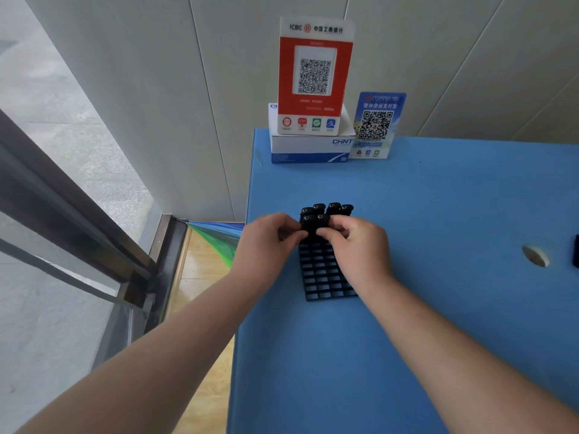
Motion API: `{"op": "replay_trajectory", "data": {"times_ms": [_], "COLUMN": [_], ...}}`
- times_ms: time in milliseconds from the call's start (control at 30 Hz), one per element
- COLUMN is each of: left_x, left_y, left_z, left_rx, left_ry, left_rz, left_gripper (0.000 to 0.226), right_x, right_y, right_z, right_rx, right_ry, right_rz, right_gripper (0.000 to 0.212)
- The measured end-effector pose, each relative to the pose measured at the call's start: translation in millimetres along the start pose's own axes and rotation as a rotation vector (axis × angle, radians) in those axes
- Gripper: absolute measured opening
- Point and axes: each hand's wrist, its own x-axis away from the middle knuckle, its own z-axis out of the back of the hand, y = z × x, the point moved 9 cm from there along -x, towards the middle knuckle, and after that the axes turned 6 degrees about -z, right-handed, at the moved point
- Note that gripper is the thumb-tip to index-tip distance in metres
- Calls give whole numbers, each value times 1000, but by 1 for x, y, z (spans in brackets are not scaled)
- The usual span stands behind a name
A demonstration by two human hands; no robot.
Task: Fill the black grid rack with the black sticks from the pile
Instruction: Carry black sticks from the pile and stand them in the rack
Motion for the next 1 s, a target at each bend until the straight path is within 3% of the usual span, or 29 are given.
{"op": "replay_trajectory", "data": {"times_ms": [233, 400, 533, 733, 1000], "left_x": [9, 38, 64, 104, 186], "left_y": [7, 30, 73, 166, 269], "left_z": [-2, -18, -35, -91, -197], "left_rx": [-30, -195, -340, -537, -606], "left_ry": [-34, -209, -240, -288, -364], "left_rz": [52, 33, -88, -367, -612], "left_gripper": [8, 7, 8, 44, 54], "right_x": [13, 31, 55, 124, 222], "right_y": [20, 42, 59, 101, 170], "right_z": [22, 69, 125, 243, 373], "right_rx": [-3, 24, 68, 471, 598], "right_ry": [-33, -41, -6, 92, 188], "right_rz": [-80, -93, -65, -38, -135], "right_gripper": [20, 11, 17, 40, 49]}}
